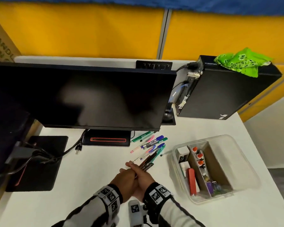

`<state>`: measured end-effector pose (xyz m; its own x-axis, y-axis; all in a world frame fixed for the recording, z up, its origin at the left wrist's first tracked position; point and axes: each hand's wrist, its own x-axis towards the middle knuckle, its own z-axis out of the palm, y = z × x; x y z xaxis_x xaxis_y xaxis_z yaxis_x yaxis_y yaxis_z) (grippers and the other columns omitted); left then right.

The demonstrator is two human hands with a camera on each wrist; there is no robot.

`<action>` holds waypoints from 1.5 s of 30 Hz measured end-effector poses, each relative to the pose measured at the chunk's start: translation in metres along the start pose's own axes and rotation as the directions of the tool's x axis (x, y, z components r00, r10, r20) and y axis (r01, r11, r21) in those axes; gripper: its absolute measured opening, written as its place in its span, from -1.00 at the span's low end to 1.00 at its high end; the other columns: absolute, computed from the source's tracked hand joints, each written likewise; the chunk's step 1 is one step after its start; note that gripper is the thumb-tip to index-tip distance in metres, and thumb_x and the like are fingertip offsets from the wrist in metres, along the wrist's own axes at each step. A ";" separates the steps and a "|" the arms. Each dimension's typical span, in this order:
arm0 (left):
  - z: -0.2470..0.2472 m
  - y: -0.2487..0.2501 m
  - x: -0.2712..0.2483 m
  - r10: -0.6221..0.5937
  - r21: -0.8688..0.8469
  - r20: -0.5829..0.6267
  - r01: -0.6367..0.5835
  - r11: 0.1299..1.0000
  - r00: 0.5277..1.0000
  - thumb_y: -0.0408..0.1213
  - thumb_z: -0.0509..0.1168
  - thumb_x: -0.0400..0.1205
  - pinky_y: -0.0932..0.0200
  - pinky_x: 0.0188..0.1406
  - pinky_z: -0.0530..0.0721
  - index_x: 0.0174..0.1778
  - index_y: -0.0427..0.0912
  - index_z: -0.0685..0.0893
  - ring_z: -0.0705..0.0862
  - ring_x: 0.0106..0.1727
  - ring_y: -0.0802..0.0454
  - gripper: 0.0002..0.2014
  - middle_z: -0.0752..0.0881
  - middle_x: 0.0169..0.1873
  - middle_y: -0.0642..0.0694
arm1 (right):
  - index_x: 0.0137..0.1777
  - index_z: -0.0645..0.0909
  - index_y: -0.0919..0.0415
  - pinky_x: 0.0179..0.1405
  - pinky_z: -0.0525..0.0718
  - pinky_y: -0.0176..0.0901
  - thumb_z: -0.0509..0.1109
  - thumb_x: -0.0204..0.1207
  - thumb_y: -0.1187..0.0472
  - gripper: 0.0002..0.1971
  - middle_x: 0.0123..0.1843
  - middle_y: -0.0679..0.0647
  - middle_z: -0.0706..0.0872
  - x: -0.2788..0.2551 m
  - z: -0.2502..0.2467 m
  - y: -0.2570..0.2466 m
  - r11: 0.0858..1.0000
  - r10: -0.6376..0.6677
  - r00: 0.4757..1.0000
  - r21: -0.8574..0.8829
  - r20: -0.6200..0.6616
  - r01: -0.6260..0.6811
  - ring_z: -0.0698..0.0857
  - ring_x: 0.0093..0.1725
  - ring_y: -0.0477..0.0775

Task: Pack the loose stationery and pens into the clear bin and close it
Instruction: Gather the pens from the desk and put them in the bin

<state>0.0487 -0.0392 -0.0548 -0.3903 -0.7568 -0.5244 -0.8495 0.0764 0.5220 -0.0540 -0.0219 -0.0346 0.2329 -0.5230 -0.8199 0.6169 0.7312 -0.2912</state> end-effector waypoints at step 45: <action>0.025 0.070 0.100 -0.035 0.494 -0.142 0.102 0.863 0.989 -0.33 0.16 0.72 0.00 0.10 0.66 0.41 -0.18 0.40 0.58 0.26 -0.17 -0.67 0.50 0.33 -0.16 | -0.03 0.73 0.29 -0.02 0.84 0.04 0.46 0.43 0.06 -0.72 -0.07 0.21 0.85 0.035 -0.098 -0.140 0.598 -0.566 0.646 -0.794 -0.512 -0.105 0.83 -0.07 0.27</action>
<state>-0.0592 -0.0933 -0.0876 -0.3056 -0.8435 -0.4417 -0.9486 0.3097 0.0649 -0.2057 -0.0996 -0.0707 -0.5838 -0.5276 -0.6171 -0.2529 0.8404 -0.4793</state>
